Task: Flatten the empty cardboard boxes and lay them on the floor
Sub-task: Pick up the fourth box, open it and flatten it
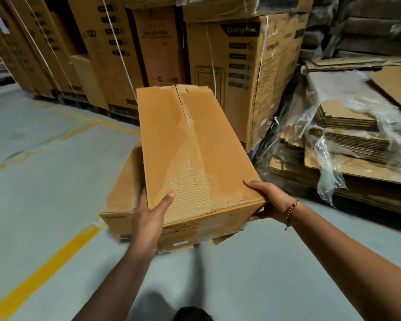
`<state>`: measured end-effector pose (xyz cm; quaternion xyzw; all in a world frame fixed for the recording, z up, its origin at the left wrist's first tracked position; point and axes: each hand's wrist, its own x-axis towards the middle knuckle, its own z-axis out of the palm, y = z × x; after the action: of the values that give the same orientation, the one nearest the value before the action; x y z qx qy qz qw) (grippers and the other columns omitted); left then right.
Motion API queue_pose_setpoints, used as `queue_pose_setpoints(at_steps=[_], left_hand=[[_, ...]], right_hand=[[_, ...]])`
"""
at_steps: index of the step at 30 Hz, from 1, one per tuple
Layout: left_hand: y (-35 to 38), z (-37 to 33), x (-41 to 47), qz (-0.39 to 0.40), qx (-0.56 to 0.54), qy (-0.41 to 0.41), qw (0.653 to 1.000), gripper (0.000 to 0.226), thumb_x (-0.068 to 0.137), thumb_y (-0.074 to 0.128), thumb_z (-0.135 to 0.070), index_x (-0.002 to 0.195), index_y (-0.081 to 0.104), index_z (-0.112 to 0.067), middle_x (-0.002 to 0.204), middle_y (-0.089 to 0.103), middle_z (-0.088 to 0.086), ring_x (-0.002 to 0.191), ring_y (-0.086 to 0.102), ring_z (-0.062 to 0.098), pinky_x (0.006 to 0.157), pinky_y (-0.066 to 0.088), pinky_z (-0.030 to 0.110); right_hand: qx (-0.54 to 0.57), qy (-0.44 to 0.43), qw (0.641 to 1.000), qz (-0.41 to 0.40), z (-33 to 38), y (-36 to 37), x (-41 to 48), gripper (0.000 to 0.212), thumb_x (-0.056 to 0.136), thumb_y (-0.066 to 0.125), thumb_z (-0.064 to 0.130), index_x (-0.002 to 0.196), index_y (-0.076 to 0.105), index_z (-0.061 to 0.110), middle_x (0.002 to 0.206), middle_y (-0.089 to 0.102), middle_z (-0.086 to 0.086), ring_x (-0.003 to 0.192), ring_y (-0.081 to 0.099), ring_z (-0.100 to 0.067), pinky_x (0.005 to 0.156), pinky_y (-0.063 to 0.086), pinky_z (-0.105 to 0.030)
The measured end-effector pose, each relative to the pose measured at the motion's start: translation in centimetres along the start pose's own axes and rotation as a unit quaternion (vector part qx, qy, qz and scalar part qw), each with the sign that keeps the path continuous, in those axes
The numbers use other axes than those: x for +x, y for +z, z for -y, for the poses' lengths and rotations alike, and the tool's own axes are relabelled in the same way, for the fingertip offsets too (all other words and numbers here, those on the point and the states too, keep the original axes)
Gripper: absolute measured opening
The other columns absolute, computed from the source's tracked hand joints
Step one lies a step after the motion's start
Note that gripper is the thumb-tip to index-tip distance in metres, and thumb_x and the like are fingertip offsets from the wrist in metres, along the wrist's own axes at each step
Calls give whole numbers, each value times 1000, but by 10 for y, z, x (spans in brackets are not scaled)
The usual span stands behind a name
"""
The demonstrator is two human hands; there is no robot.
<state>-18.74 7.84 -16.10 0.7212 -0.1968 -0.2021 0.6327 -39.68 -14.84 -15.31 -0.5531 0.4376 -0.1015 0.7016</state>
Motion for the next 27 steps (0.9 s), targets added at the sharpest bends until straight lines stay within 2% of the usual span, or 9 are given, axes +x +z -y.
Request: queue_pose_setpoints(at_steps=[3,6,8,12,16,18,20,24,27], left_hand=[[55,27,-54,1,5,0,1000,85,63,73,-78,137,50,-43,119,70,-18,112,65,13,98,50,38],[113,63,-106,13,39,-30,999,90,66,66,-82,144,40,-46,123,67,-15,111,63,19,91,49,36],[147,90,-135,41,38,-56,997,93,63,63,-86,144,37,-48,125,65,-15,112,62,19,94,50,38],[191,146,-163,108,59,-132,984,98,58,60,-90,142,41,-44,124,66,-13,113,61,20,99,49,44],[218,183,-186,172,60,-174,968,91,58,66,-85,135,52,-38,113,70,-15,104,64,10,90,50,32],[233,195,-199,199,63,-179,961,83,55,64,-80,126,55,-39,105,68,-24,97,61,-6,79,47,18],[246,202,-211,234,65,-178,954,79,56,64,-81,124,54,-41,103,67,-28,96,58,-11,76,44,13],[270,210,-216,293,57,-168,940,71,64,70,-76,125,54,-41,99,67,-40,94,61,-18,77,43,3],[280,215,-207,347,52,-169,921,80,61,69,-83,128,55,-43,110,69,-31,104,64,-9,94,49,19]], right_hand=[[10,1,1000,-12,-29,-59,-23,68,71,79,49,126,62,13,102,63,-13,97,64,-32,93,54,-61],[5,18,999,-49,-69,-117,-45,83,52,83,51,122,63,12,99,65,-12,94,64,-29,93,56,-56],[1,44,996,-77,-102,-152,-57,89,43,87,52,119,63,12,99,66,-12,95,64,-30,94,55,-56],[10,97,987,-127,-169,-195,-80,85,45,82,54,119,63,16,104,68,-12,98,65,-31,92,57,-54],[32,160,971,-172,-221,-217,-109,88,41,81,58,117,66,18,113,71,-12,103,66,-32,86,60,-51],[49,181,962,-198,-244,-232,-127,98,29,86,62,116,67,20,119,69,-9,109,65,-32,84,60,-50],[73,189,953,-227,-261,-242,-146,112,16,87,66,116,66,20,113,68,-4,106,64,-31,79,60,-46],[114,197,934,-274,-268,-245,-177,86,39,82,46,119,66,20,98,70,2,91,61,-24,88,51,-47],[123,192,926,-301,-268,-247,-188,89,36,80,53,120,63,31,111,71,4,107,61,-27,93,49,-48]])
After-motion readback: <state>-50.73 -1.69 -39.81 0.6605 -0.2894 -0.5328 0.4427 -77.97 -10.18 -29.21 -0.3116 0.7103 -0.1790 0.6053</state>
